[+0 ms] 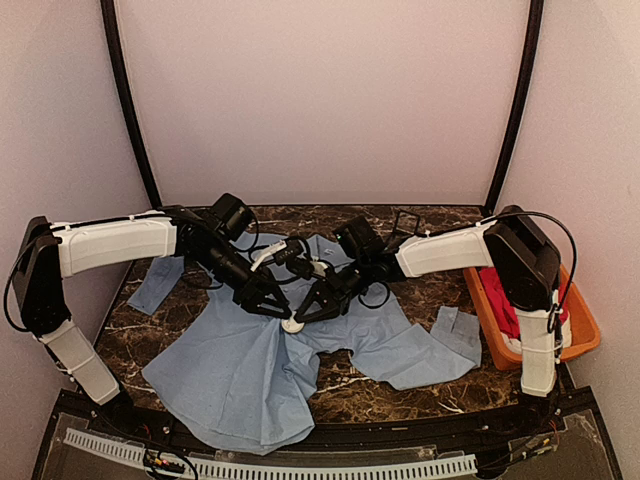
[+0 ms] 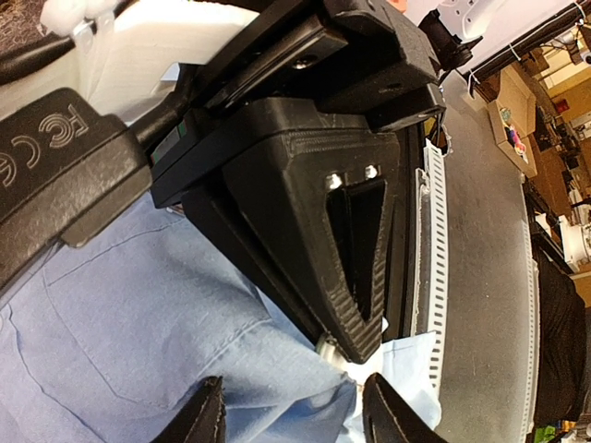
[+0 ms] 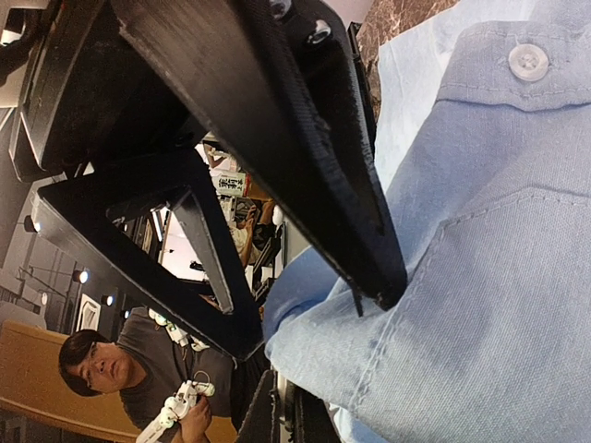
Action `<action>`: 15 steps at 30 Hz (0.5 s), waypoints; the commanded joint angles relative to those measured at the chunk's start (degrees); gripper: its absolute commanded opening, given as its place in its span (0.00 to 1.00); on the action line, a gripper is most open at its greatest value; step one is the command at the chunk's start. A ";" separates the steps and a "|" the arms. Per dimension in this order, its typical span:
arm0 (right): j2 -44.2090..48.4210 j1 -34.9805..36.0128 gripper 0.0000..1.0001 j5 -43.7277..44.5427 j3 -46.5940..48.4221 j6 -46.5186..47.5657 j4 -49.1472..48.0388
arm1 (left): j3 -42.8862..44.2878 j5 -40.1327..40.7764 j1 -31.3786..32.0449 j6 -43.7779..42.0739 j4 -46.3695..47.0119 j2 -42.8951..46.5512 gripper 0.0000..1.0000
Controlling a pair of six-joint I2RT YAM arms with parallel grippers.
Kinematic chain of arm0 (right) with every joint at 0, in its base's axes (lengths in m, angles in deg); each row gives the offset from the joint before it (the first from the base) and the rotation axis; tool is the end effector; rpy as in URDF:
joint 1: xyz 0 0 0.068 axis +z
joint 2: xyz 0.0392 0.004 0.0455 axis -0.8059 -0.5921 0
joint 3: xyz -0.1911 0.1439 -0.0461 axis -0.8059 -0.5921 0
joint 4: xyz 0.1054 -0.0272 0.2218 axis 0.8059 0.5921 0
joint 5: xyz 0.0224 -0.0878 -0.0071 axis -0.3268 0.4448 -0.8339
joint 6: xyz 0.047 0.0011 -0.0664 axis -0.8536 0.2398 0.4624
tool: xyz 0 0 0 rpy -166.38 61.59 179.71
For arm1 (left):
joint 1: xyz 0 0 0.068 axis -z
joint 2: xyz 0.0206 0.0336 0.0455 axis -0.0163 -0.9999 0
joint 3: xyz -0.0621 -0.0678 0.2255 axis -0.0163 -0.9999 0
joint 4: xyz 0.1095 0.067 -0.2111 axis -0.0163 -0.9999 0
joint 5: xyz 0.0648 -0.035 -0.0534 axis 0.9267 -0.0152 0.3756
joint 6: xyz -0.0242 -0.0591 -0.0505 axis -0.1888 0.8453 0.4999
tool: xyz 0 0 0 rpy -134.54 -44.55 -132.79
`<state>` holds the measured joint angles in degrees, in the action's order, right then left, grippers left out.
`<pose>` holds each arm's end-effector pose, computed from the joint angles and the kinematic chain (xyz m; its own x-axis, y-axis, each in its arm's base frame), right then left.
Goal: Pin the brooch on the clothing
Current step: Pin the brooch to the flattened clothing.
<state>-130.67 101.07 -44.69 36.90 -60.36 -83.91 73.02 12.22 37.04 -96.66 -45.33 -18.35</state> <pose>0.2301 0.3519 0.1575 -0.7380 -0.6305 -0.2404 -0.2780 -0.0405 0.9597 0.2314 -0.2442 0.2074 -0.4335 0.5980 -0.6741 0.8892 0.1622 -0.4278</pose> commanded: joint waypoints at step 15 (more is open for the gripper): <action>1.49 0.61 0.00 -0.27 2.20 1.04 0.90 | 2.16 0.13 -0.13 -1.43 -3.01 -1.16 0.47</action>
<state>-130.67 101.07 -44.41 37.29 -60.34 -82.86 73.86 11.89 37.04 -96.79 -46.07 -19.64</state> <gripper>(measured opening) 0.022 0.471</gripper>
